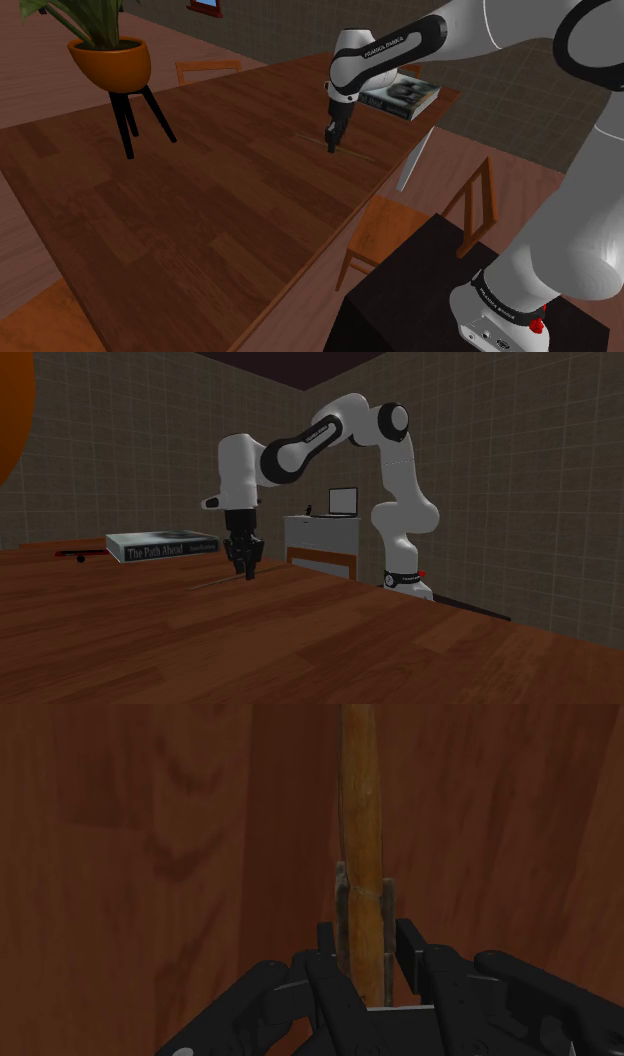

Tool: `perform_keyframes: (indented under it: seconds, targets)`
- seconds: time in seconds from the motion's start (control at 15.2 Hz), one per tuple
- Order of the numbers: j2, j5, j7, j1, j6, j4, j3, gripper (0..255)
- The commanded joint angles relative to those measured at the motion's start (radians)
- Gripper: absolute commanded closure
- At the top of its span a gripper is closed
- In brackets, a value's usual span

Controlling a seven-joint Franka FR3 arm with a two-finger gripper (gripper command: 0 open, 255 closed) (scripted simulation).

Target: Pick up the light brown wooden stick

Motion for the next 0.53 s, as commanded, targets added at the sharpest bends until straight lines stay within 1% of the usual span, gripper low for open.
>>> perform_keyframes:
  seconds: [0.0,0.26,0.46]
  targets:
    - [0.0,0.001,0.0,0.002,-0.004,-0.005,0.002,255]
    - [0.007,0.002,0.001,0.003,-0.001,-0.002,0.003,255]
    - [-0.012,-0.002,0.004,0.003,-0.037,0.016,0.002,255]
